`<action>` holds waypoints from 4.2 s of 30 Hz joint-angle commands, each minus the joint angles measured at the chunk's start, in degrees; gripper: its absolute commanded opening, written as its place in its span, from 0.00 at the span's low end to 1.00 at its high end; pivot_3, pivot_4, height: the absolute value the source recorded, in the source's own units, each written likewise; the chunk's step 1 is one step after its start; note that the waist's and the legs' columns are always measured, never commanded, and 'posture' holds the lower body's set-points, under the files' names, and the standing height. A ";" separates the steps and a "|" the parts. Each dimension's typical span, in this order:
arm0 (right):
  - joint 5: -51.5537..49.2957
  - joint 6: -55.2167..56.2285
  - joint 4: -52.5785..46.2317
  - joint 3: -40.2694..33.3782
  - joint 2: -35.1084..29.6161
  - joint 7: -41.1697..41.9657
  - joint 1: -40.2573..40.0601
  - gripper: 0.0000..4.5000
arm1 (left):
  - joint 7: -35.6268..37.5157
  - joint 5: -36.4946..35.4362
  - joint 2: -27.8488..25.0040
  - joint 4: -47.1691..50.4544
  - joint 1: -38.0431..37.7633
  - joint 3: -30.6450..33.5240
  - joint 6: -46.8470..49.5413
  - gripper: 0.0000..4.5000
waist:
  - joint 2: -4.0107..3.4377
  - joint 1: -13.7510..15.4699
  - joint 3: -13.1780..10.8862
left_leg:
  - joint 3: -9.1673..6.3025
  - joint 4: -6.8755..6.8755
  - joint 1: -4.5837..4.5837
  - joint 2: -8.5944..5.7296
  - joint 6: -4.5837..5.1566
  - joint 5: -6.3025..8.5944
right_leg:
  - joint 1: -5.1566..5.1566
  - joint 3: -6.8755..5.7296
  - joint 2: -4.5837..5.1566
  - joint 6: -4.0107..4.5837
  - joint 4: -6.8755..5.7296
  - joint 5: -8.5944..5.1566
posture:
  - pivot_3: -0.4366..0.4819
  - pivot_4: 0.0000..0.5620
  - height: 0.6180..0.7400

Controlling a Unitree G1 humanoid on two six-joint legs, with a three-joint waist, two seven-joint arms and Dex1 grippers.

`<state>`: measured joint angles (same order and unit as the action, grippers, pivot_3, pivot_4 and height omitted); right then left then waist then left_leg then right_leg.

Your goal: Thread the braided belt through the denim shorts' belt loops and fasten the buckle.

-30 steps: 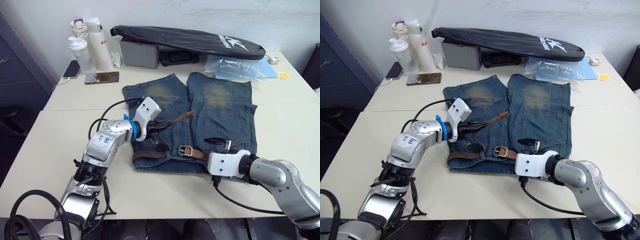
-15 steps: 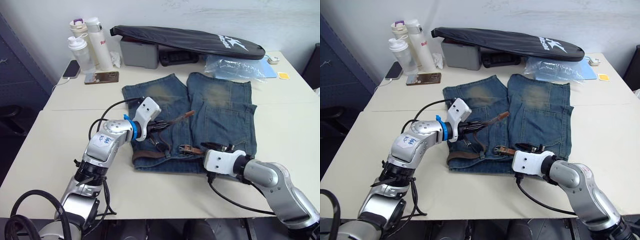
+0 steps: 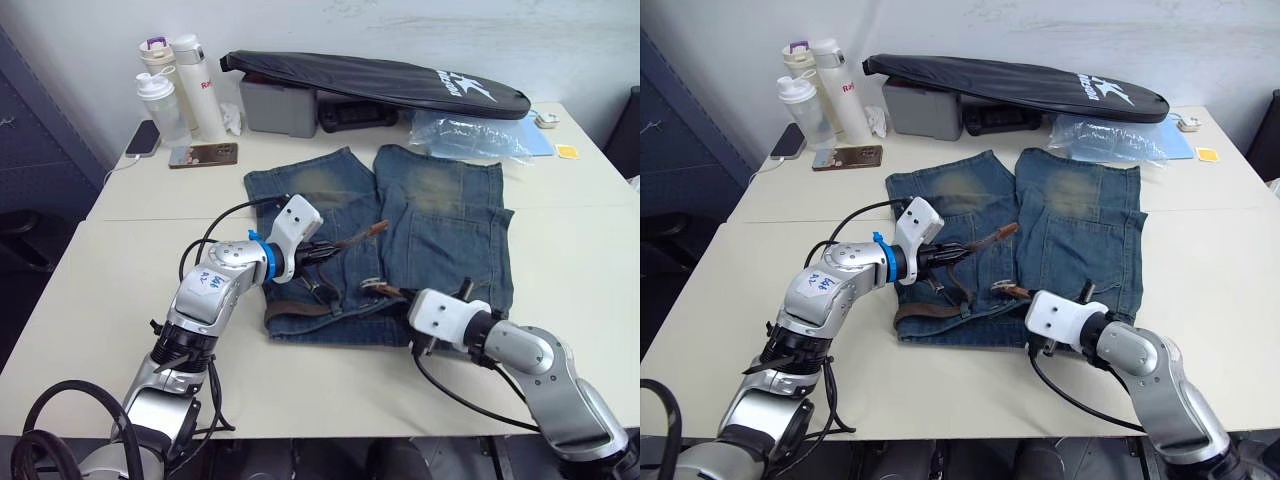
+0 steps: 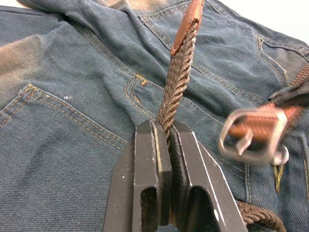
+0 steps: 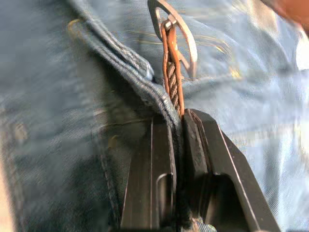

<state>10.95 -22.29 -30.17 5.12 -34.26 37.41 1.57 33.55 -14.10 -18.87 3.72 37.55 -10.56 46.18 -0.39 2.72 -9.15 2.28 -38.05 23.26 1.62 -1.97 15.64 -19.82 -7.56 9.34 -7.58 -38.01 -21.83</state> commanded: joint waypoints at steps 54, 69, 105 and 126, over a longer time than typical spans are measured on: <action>-29.25 -33.90 -10.79 -11.73 26.65 -28.44 2.79 0.01 | -3.30 1.98 -1.98 5.62 -1.19 -6.19 7.76 0.00 | -0.39 -1.24 0.28 | 0.13 0.17 0.14 0.05 0.06 0.04 | -0.86 0.67 -0.03 0.09 -0.61 -0.06 | 0.48 0.27 0.22; -31.31 -37.67 -10.42 -9.76 25.90 -28.62 2.47 0.01 | -2.37 2.97 -1.56 4.34 -0.09 -7.04 5.69 0.00 | -0.38 -1.28 0.28 | 0.13 0.26 0.12 0.06 0.07 0.05 | -0.87 0.68 -0.04 0.10 -0.55 -0.06 | 0.48 0.27 0.22; -29.93 -35.82 -9.99 -5.73 22.65 -31.09 3.83 0.01 | -3.05 3.15 0.79 6.28 -0.12 -7.70 7.43 0.00 | -0.27 -1.27 0.23 | 0.11 0.31 0.11 0.09 0.08 0.05 | -0.87 0.69 -0.06 0.10 -0.48 -0.06 | 0.48 0.27 0.22; -26.05 -27.16 -11.41 3.09 4.40 -17.80 4.01 0.01 | -2.81 3.21 4.12 4.92 2.41 -8.61 6.31 0.00 | 0.06 -1.24 0.02 | 0.16 0.37 0.12 0.10 0.07 0.05 | -0.84 0.67 -0.09 0.10 -0.31 -0.06 | 0.48 0.27 0.22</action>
<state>-14.99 -52.20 -38.44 6.83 -27.11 15.38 5.98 30.20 -10.96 -15.02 7.87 38.60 -19.16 53.60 -0.33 1.48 -9.12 2.44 -37.67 23.38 1.71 -1.89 15.69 -20.66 -6.89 9.25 -7.48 -38.30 -21.89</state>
